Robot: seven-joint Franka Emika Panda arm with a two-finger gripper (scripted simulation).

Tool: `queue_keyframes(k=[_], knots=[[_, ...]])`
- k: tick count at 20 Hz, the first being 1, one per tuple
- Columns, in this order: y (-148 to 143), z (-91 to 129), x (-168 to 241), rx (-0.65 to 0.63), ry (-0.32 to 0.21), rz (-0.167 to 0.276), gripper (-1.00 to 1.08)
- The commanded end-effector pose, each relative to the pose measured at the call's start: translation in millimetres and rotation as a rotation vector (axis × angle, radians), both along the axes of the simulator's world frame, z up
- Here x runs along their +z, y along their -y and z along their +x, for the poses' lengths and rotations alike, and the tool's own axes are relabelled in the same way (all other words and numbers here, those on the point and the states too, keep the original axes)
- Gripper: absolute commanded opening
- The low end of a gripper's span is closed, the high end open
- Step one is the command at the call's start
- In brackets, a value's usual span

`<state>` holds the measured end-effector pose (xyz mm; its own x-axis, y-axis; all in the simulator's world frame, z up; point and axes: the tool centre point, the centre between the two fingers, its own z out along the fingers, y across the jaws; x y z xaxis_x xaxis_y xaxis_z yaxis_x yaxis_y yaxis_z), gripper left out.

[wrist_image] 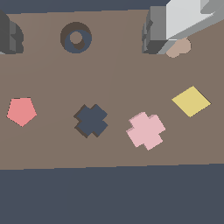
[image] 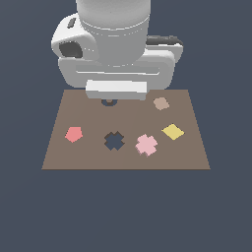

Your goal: Insert a designated object into the corresponding slot on a board.

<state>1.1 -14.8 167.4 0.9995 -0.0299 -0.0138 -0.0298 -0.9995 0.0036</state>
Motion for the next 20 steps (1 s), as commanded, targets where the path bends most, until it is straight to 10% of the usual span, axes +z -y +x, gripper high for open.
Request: queue_keyframes(k=[1,20], knots=[[0.0,0.0,0.0,0.0,0.0,0.0,1.0],[-36.2,49.4,-66.6,0.306,0.008,0.006,1.0]])
